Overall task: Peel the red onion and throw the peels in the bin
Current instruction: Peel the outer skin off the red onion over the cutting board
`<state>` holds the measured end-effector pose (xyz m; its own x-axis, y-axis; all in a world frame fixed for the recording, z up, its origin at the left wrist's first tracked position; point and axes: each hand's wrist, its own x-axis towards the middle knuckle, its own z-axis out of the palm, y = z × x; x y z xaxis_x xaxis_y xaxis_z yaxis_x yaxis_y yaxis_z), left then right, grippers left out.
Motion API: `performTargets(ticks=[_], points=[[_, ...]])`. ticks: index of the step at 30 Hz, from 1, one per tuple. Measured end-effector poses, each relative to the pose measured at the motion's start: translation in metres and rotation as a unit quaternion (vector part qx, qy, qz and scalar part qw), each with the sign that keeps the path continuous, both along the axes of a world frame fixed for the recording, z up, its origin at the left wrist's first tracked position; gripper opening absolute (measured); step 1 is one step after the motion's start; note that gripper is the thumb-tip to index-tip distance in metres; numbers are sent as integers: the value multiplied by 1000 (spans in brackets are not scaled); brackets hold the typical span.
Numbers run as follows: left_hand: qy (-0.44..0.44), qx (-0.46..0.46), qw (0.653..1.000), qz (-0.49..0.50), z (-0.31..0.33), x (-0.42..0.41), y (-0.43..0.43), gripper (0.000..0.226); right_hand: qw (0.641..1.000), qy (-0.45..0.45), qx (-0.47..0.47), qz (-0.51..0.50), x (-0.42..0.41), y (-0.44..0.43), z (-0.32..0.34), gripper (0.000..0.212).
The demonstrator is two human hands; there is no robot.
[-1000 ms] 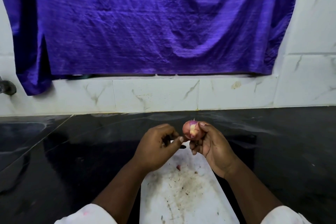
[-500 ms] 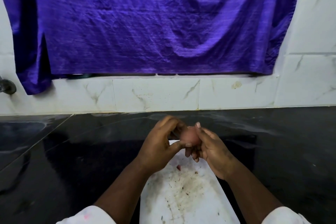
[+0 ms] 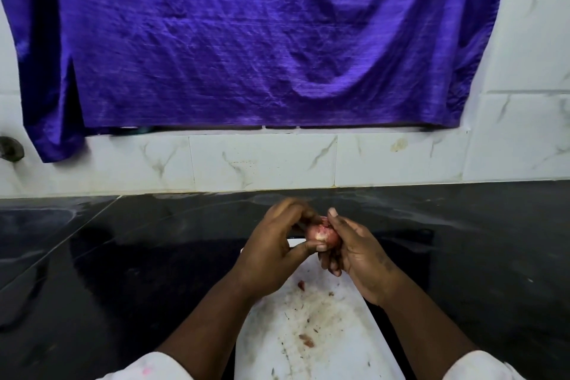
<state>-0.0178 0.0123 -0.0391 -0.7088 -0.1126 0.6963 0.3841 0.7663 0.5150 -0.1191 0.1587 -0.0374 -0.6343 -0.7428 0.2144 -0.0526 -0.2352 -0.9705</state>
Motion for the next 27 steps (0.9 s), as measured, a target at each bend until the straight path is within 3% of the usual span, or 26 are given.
performTargets(ticks=[9, 16, 21, 25, 27], points=[[4, -42, 999, 24, -1, 0, 1, 22, 1000, -11, -1, 0, 1, 0, 0, 44], [28, -10, 999, 39, 2, 0, 2, 44, 1000, -18, -6, -3, 1, 1, 2, 46], [22, -20, 1000, 9, -1, 0, 1, 23, 1000, -6, 3, -9, -1, 1, 0, 47], [20, -23, 999, 36, -1, 0, 2, 26, 1000, -7, -14, -7, -2, 1, 0, 45], [13, 24, 999, 43, 0, 1, 3, 27, 999, -15, -31, -6, -3, 1, -1, 46]])
